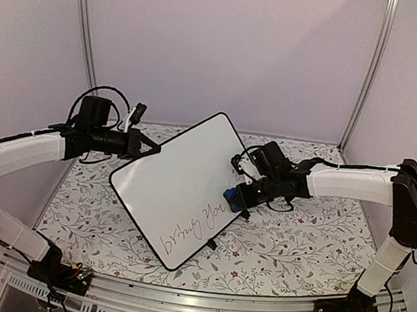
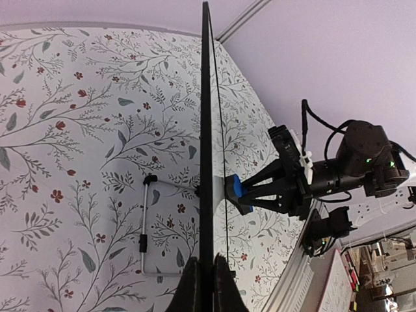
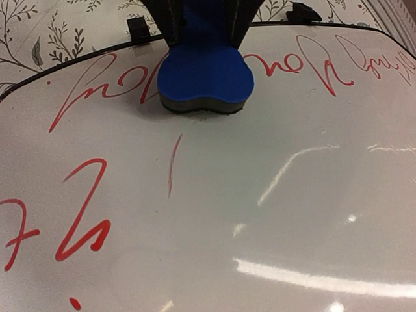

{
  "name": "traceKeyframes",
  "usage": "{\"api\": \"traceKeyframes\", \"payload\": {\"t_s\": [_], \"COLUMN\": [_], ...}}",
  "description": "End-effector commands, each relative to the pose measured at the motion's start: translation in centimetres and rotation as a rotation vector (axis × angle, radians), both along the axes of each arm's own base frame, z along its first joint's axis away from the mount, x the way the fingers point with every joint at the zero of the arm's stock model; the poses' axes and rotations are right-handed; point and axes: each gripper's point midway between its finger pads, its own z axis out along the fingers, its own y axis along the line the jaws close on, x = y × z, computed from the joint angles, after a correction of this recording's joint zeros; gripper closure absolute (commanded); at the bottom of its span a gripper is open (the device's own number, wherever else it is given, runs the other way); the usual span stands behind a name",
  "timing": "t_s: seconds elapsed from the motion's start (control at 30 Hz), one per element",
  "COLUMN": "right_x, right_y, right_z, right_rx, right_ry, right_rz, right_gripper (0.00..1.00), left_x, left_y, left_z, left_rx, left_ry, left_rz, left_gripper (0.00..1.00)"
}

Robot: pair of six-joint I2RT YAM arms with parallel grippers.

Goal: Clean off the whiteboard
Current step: Erase the whiteboard at the center of the board.

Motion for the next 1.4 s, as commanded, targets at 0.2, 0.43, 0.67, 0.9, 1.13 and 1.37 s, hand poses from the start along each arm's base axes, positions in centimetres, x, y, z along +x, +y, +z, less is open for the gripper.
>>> {"api": "traceKeyframes", "payload": {"t_s": [0.2,0.43,0.67,0.9,1.13,1.37], "right_x": [1.5,4.4,5.4,3.7,0.6,-1.2], "right_y": [0.0,0.6,1.4,0.9,-1.0,-2.0], "right_z": [5.0,7.8,5.1,1.1,-2.3,-3.3], "right_rx": [0.009,0.062,0.066,0.042,0.035,0.041], "right_ry": [-0.111,-0.162,-0.102,-0.012,0.081,0.120], "right_rz": [-0.024,-0.044,-0.031,-0.012,-0.015,-0.014], "right_gripper": [0.95,0.94,0.95,0.95,0.95,0.95], "left_x": [-0.1,-0.1,-0.1,-0.2,-0.2,-0.2], "left_y": [-0.2,-0.2,-0.2,-0.2,-0.2,-0.3], "left_z": [-0.8,-0.8,-0.7,-0.6,-0.6,-0.8], "left_rx": [0.030,0.030,0.029,0.027,0.027,0.027], "left_ry": [-0.005,-0.004,-0.010,-0.011,-0.011,-0.002], "left_rz": [-0.020,-0.021,-0.019,-0.022,-0.021,-0.025], "left_gripper": [1.00,1.00,1.00,1.00,1.00,1.00]}}
